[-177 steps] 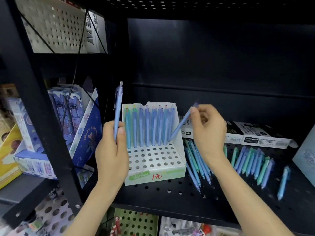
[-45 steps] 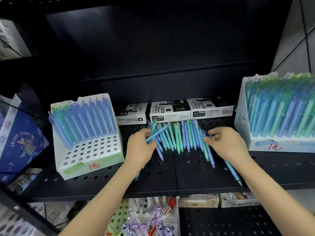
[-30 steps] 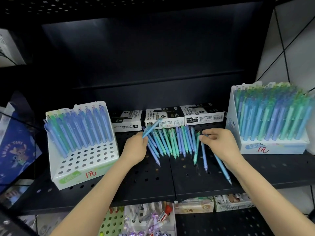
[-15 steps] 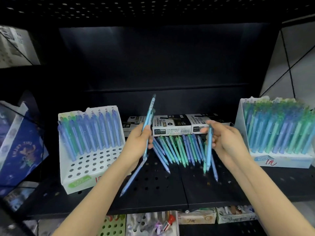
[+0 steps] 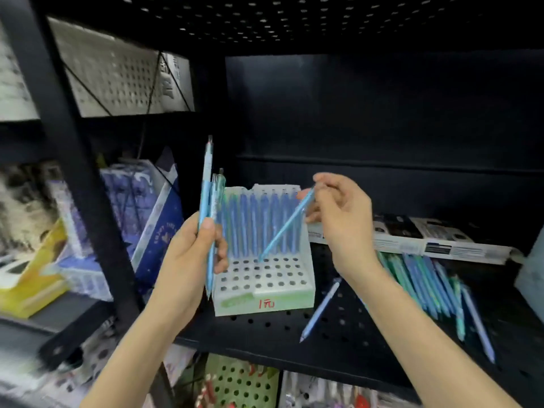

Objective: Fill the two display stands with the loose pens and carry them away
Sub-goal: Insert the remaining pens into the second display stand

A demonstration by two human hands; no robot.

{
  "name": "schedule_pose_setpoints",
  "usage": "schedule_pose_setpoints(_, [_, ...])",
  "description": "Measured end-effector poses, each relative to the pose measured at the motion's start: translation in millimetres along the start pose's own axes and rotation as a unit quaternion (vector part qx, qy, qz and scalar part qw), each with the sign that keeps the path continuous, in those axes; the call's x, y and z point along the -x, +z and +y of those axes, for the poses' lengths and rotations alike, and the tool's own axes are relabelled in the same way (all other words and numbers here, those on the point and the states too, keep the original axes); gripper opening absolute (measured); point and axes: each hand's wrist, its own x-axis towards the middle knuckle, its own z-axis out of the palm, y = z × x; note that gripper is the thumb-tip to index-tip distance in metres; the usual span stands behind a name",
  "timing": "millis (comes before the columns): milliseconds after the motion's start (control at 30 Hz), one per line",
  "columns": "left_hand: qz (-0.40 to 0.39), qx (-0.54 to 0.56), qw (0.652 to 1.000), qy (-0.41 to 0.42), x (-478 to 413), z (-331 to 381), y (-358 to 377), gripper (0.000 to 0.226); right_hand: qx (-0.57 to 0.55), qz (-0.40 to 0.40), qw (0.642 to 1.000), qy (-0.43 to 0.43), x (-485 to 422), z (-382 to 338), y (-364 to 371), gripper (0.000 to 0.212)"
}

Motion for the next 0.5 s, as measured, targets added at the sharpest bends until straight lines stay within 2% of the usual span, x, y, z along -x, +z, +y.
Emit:
schedule_pose_setpoints(200, [0.023,0.003,0.999,-0.022,1,-4,-20,0.020,0.142,-0.052,0.985,-0.081,-3,21,58,0.019])
schedule_pose_setpoints(500, [0.030,-0.001,0.999,-0.023,-8,-10,-27,0.020,0.189,-0.058,0.975,-0.103,-12,21,71,0.022])
